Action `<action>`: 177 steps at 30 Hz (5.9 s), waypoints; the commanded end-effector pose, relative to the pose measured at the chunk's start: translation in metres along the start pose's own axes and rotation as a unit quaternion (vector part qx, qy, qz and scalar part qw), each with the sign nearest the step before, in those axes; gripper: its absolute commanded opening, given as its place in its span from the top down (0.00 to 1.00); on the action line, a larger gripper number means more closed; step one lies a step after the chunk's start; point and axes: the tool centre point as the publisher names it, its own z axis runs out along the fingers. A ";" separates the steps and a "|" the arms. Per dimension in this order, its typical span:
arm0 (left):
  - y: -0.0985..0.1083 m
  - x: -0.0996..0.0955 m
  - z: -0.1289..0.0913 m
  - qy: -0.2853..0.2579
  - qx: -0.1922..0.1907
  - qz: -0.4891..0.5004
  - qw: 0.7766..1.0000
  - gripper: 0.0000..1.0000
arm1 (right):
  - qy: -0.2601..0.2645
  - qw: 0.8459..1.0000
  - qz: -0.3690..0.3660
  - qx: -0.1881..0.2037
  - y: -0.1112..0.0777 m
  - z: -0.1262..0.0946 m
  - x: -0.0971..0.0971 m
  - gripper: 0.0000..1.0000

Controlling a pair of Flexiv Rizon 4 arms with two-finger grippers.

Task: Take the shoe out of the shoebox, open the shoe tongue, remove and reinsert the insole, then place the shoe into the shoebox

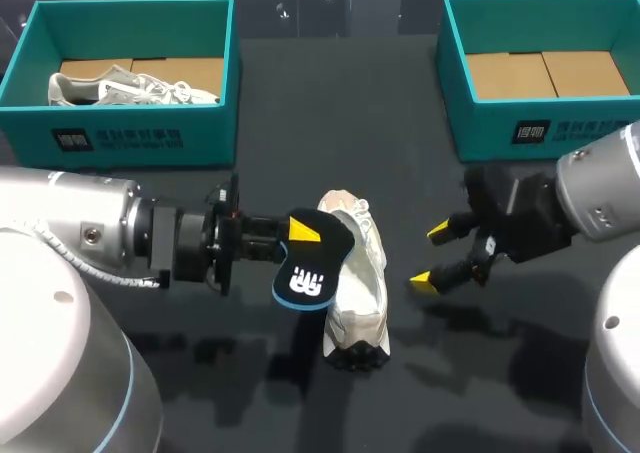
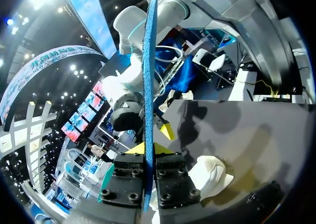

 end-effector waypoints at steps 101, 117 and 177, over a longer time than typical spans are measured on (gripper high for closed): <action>0.023 0.070 0.051 -0.028 0.070 -0.149 0.986 1.00 | -0.015 0.971 -0.180 0.154 -0.053 0.082 -0.015 0.00; 0.028 0.074 0.067 -0.033 0.075 -0.179 0.980 1.00 | -0.015 0.971 -0.180 0.154 -0.053 0.082 -0.015 0.00; 0.094 0.094 0.072 -0.032 0.011 -0.202 0.979 1.00 | -0.015 0.971 -0.180 0.154 -0.053 0.082 -0.015 0.00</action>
